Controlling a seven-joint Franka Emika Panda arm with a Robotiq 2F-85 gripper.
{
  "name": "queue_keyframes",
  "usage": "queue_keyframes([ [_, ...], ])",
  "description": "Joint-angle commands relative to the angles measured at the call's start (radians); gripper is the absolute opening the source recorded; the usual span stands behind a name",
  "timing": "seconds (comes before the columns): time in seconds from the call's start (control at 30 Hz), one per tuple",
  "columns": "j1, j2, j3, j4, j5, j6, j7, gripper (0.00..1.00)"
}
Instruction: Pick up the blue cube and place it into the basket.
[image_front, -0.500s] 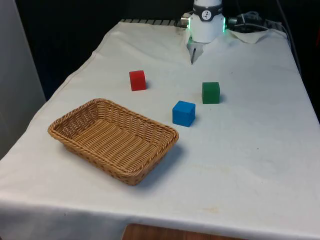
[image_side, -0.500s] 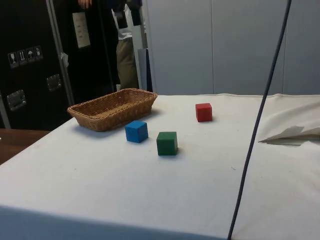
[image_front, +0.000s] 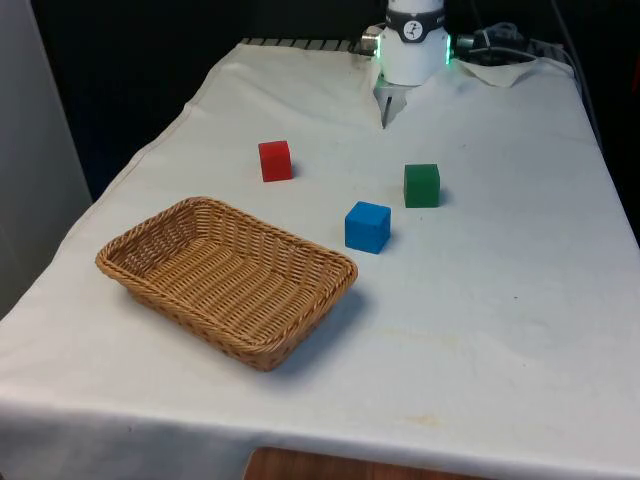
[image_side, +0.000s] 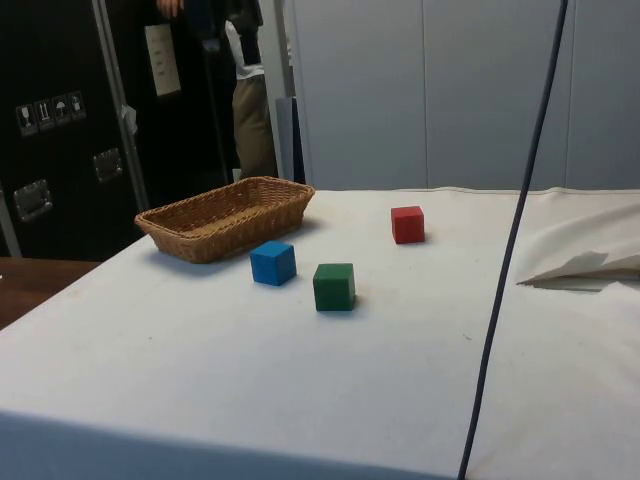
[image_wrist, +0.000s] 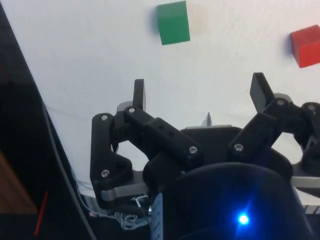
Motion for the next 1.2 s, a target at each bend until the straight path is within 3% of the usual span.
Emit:
queue_keyframes([
  [0.0, -0.001, 0.001, 0.001, -0.002, 0.009, 0.012, 0.0, 1.0],
  [0.17, -0.002, 0.006, 0.0, -0.007, 0.007, 0.009, -0.003, 1.0],
  [0.43, -0.011, -0.007, -0.004, -0.09, 0.012, 0.112, -0.002, 1.0],
  [0.47, -0.01, 0.0, -0.003, -0.075, 0.009, 0.088, -0.005, 1.0],
  [0.57, -0.014, -0.006, -0.006, -0.124, 0.008, 0.156, 0.007, 1.0],
  [0.7, -0.016, -0.007, -0.007, -0.154, 0.003, 0.198, 0.018, 1.0],
  [0.73, -0.016, -0.003, -0.005, -0.144, 0.009, 0.177, 0.009, 1.0],
  [0.8, -0.016, -0.006, -0.008, -0.176, -0.001, 0.228, 0.029, 1.0],
  [0.93, -0.017, -0.005, -0.008, -0.209, -0.01, 0.277, 0.048, 1.0],
  [1.03, -0.018, -0.003, -0.006, -0.209, -0.005, 0.269, 0.044, 1.0],
  [1.07, -0.018, -0.003, -0.008, -0.228, -0.015, 0.307, 0.06, 1.0],
  [1.17, -0.017, 0.001, -0.008, -0.246, -0.02, 0.339, 0.07, 1.0],
])
